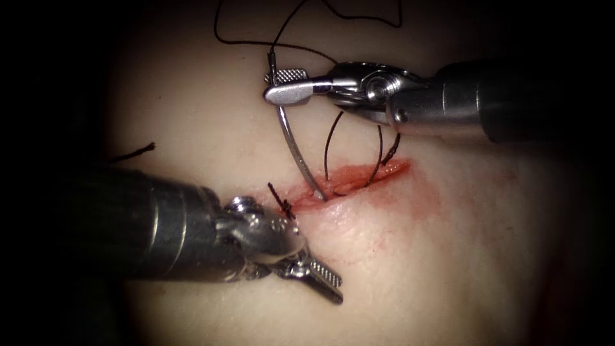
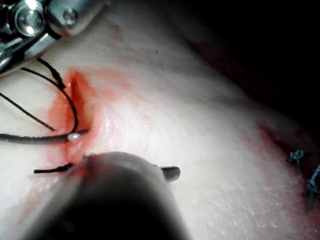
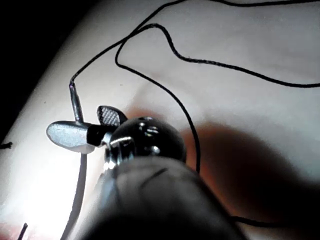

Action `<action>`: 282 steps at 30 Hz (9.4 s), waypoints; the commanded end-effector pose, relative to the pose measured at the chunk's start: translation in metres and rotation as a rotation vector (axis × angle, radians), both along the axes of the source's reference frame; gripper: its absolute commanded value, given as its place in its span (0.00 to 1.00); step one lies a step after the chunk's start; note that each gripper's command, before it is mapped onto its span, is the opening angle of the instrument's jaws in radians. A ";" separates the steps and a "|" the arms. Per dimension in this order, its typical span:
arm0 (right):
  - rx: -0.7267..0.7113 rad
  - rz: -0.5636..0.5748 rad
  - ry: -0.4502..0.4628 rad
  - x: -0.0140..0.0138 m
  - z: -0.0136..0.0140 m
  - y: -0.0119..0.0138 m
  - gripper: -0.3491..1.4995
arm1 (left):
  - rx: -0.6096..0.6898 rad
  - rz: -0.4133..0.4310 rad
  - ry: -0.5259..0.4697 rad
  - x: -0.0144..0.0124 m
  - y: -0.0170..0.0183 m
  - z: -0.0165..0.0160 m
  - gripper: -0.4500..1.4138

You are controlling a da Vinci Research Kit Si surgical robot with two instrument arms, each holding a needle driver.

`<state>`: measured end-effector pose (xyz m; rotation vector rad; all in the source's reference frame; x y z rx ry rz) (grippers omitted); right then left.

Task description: Wound Closure

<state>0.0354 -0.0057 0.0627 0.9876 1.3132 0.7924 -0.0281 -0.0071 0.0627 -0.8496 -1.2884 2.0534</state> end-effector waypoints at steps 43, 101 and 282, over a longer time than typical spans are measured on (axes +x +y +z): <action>0.075 0.212 0.194 -0.0050 -0.0099 -0.0023 0.00 | -0.002 0.003 0.000 -0.0002 -0.0001 0.0008 0.28; 0.683 0.137 0.057 -0.0024 -0.0127 -0.0093 0.00 | -0.001 0.004 -0.001 -0.0002 -0.0001 0.0007 0.25; 0.823 -0.029 0.060 -0.0006 -0.0176 -0.0138 0.00 | 0.001 0.005 -0.002 -0.0002 0.0001 0.0005 0.25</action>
